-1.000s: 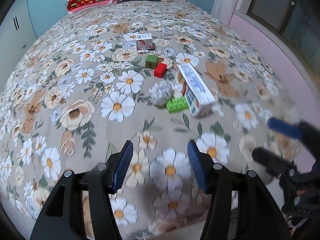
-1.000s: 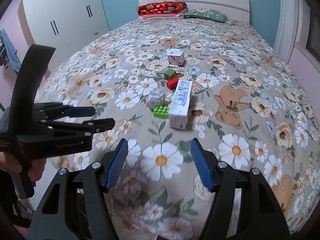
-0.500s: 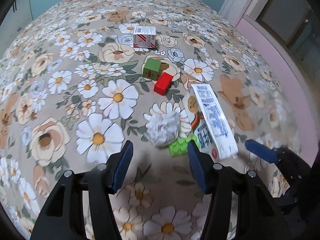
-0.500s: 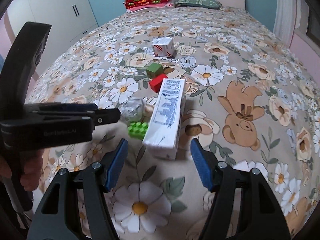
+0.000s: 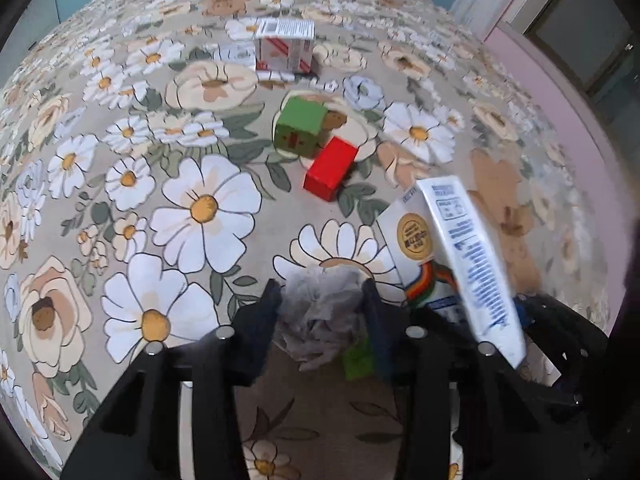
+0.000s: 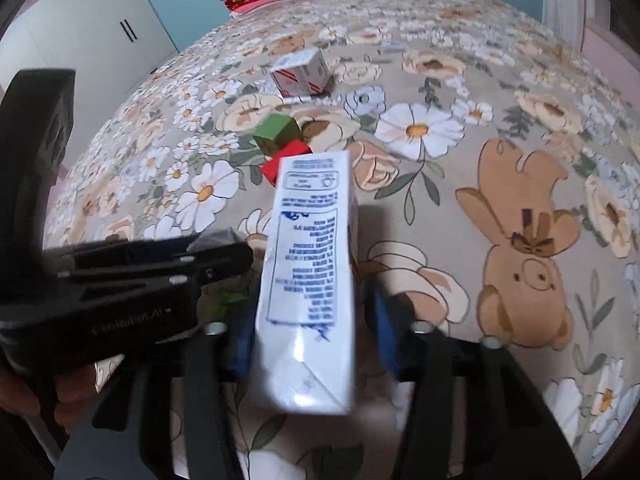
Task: Collect trash
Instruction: 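Grasp the crumpled foil with the left tool while the right tool grasps the milk carton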
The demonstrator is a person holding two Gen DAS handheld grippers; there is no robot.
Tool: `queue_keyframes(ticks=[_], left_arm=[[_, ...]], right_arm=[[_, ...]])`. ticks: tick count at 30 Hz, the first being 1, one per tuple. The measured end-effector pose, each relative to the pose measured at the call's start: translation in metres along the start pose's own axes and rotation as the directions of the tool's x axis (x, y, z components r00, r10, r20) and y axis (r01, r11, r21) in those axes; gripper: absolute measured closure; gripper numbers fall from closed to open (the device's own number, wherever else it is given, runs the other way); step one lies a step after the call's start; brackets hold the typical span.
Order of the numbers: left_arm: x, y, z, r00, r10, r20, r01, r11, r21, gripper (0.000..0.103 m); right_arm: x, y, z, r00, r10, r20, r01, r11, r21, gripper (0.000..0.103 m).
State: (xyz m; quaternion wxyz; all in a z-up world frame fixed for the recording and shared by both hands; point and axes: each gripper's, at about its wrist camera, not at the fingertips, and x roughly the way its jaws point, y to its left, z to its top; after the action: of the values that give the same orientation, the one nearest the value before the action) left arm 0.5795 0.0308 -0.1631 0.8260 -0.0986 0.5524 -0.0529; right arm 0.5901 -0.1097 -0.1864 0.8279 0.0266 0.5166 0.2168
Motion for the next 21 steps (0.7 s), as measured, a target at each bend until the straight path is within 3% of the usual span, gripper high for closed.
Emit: queue_keyframes(ticks=[2,9,21], left_arm=[[0.004,0.003,0.000,1.000,0.001,0.004,-0.001,1.000,-0.023,0.063],[-0.002,-0.004,-0.004,0.998,0.055,0.023,-0.056,0.998,0.026,0.068],[-0.063,0.010,-0.026,0.993,0.094,0.073,-0.097,0.995,0.035,0.068]], right_arm=[[0.005,0.000,0.001,1.000,-0.020,0.001,0.020,1.000,-0.005,0.066],[0.003,0.004,-0.001,0.998,-0.064,0.009,0.064,0.997,-0.042,0.067],[-0.063,0.006,-0.010,0.994,-0.097,0.053,0.098,0.995,-0.029,0.068]])
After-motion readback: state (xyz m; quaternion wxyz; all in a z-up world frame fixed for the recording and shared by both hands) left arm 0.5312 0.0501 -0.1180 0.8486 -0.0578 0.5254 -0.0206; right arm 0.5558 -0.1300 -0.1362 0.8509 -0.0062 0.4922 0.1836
